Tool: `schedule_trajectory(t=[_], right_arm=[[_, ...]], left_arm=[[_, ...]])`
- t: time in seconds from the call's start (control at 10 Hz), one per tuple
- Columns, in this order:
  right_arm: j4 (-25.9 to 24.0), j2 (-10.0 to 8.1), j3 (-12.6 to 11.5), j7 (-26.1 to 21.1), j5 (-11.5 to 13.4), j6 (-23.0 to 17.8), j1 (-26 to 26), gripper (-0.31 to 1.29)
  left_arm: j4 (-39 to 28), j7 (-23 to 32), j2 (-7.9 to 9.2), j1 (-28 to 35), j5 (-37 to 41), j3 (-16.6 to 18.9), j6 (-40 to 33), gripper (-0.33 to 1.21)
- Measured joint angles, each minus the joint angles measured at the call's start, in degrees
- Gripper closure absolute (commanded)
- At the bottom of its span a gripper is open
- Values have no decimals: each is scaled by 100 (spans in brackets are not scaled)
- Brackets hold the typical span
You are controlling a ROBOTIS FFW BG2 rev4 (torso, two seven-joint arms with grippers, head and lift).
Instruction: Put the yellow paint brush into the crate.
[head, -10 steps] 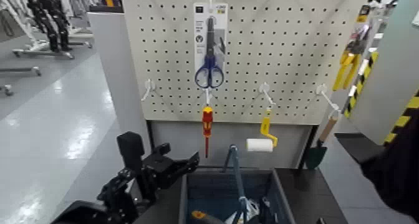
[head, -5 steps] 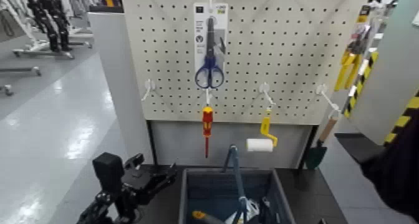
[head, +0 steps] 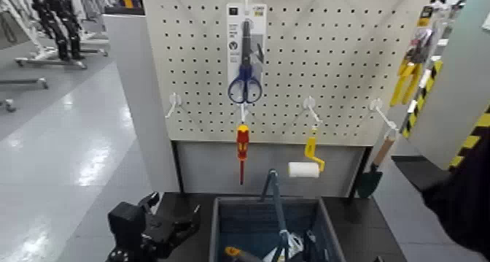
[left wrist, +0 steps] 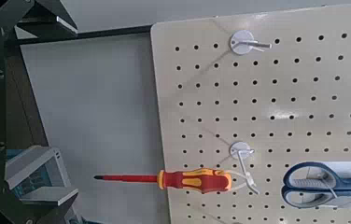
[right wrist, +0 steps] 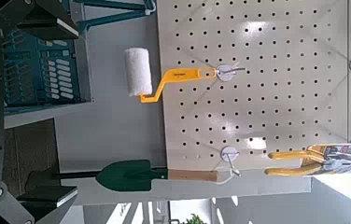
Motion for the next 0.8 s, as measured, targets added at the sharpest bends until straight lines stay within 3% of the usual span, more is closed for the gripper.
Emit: schedule_trajectory(t=[0.5, 0.8], right_arm=[[-58, 19, -35, -65, 113, 36, 6, 13], [-74, 1, -3, -233, 165, 61, 1, 13]], left_arm=[[113, 584, -23, 436, -372, -78, -944, 11], [122, 628, -38, 609, -427, -64, -1182, 11]])
